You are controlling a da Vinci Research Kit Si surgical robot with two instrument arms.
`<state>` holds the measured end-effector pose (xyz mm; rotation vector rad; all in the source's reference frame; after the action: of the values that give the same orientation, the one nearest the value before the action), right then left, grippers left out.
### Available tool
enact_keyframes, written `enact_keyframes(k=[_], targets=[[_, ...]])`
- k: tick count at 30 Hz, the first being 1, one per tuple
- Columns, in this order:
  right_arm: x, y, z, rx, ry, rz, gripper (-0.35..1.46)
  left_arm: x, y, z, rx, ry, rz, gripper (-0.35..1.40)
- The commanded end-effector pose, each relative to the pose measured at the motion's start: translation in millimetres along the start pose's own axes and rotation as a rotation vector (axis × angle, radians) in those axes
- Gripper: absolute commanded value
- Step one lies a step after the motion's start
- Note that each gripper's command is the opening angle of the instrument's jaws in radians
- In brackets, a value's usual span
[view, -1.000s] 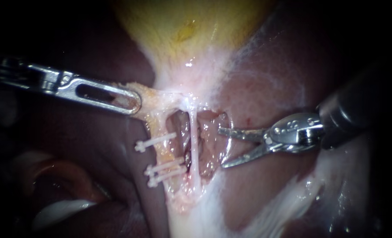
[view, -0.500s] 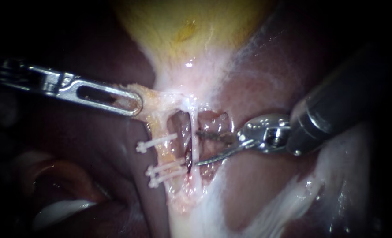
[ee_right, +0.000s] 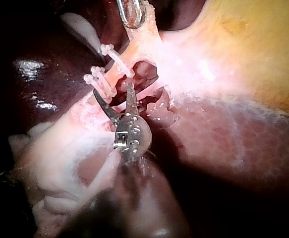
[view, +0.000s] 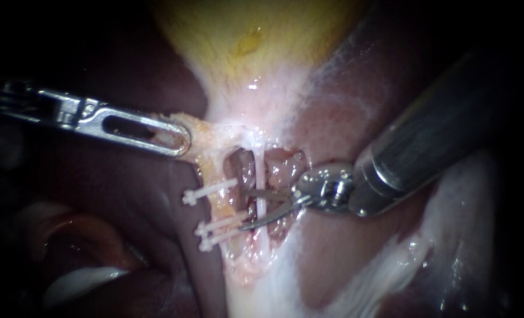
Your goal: Go to the cutting position left tube
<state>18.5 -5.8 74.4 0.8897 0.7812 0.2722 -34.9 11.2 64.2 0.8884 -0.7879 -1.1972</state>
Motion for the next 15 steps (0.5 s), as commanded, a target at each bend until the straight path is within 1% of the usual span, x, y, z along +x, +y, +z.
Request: enact_keyframes(k=[1,12,15], targets=[[0.1,0.0,0.1,0.000,0.002,0.000,1.36,0.0,0.0,0.0,0.000,0.000,0.000,-0.35],[0.4,0.7,1.8,0.012,0.001,0.000,1.36,0.0,0.0,0.0,0.000,0.000,0.000,-0.35],[0.7,0.8,2.1,0.022,0.012,0.000,1.36,0.0,0.0,0.0,0.000,0.000,0.000,-0.35]])
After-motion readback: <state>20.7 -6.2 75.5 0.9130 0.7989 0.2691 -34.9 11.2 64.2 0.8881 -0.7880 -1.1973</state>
